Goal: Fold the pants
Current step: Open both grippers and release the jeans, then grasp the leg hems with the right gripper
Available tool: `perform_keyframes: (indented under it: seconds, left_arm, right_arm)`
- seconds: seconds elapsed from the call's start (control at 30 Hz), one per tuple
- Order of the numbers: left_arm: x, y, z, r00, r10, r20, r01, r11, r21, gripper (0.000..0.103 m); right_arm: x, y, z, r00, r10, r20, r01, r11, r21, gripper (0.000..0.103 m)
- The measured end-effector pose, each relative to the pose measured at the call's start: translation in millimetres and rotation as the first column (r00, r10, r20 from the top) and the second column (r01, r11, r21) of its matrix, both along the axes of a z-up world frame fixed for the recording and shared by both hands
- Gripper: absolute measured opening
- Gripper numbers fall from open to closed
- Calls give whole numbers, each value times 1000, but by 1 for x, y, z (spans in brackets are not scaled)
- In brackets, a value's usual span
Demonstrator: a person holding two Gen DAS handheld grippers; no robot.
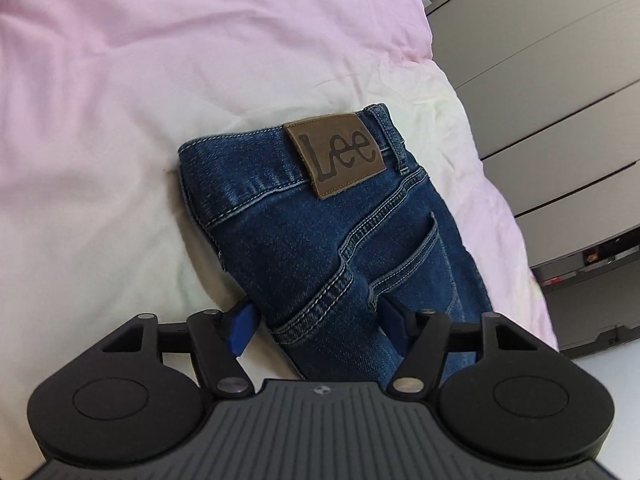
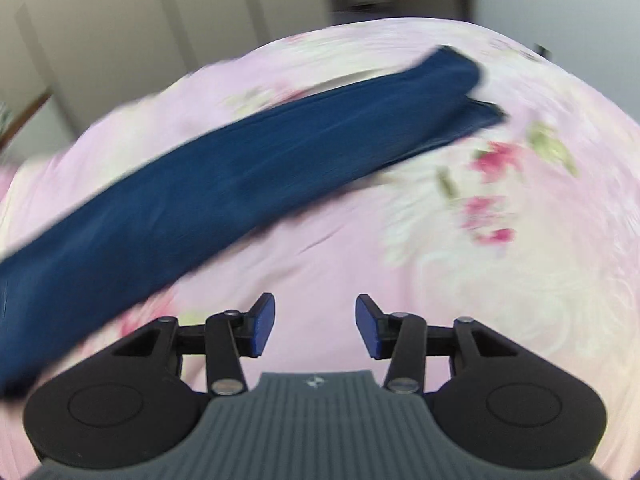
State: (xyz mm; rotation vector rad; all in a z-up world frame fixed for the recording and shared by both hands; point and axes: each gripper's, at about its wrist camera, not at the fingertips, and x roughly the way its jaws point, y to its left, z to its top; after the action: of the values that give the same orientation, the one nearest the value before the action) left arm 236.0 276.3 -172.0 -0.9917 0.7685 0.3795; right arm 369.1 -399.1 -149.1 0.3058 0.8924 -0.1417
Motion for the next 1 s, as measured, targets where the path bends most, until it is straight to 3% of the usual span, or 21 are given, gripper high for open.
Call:
perform_keyframes:
  seconds: [0.17, 0.37, 0.6, 0.63, 0.67, 0.7, 0.87, 0.93, 1.0]
  left_arm:
    - [16, -9, 7, 994, -49, -101, 60, 993, 101, 61]
    - [47, -18, 11, 955, -101, -280, 155, 972, 175, 58]
    - [56, -27, 7, 939, -83, -334, 164, 961, 222, 59]
    - [56, -28, 7, 938, -79, -337, 163, 960, 227, 59]
    - [56, -29, 7, 937, -78, -341, 164, 959, 233, 59]
    - [56, -29, 7, 935, -78, -345, 168, 957, 238, 59]
    - [55, -29, 6, 934, -67, -352, 166, 952, 258, 59]
    - [57, -32, 7, 933, -63, -354, 165, 950, 266, 59]
    - [58, -33, 8, 932, -64, -357, 167, 950, 265, 59]
  right_arm:
    - [46, -74, -4, 984, -169, 59, 167, 985, 44, 40]
    - [124, -134, -10, 964, -239, 119, 240, 971, 11, 36]
    - [200, -175, -42, 948, -303, 100, 300, 953, 42, 37]
    - [208, -178, -47, 947, -308, 87, 306, 951, 37, 32]
    - [215, -180, -50, 948, -308, 79, 306, 951, 36, 9]
    - [222, -181, -48, 951, -294, 93, 291, 956, 39, 0]
    - [253, -166, -16, 966, -140, 216, 136, 990, 30, 4]
    - [261, -164, -12, 971, -97, 219, 91, 995, 40, 4]
    - [263, -162, -12, 974, -108, 197, 113, 993, -19, 4]
